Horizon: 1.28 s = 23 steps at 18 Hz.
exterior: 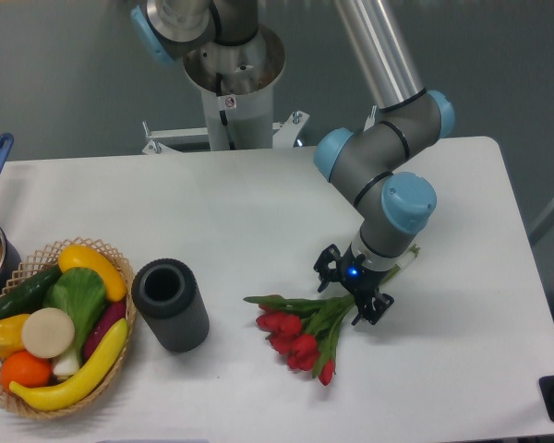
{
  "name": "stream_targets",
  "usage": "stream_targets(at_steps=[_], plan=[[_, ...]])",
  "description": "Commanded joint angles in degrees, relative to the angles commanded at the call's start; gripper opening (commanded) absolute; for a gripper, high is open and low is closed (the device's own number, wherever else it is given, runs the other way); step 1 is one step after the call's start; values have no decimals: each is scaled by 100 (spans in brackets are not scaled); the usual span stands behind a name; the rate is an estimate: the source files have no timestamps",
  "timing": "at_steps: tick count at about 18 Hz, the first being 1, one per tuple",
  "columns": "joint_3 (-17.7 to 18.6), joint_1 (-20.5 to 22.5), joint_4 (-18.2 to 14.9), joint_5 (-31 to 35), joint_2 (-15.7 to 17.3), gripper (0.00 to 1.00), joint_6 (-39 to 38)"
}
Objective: Pick up the flowers from the table
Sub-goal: 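Lower the gripper around the tulip stems near the tied band, then close the gripper on the tulip stems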
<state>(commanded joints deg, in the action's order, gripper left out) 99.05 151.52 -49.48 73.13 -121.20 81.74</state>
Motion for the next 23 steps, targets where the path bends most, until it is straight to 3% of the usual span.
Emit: stream_targets(at_steps=[8,14,23], plan=[[0,-9,26,9,-17,40,-97],[-26,-9,26,9,-9,32,-97],[-79,0,35,0,61,31,-62]])
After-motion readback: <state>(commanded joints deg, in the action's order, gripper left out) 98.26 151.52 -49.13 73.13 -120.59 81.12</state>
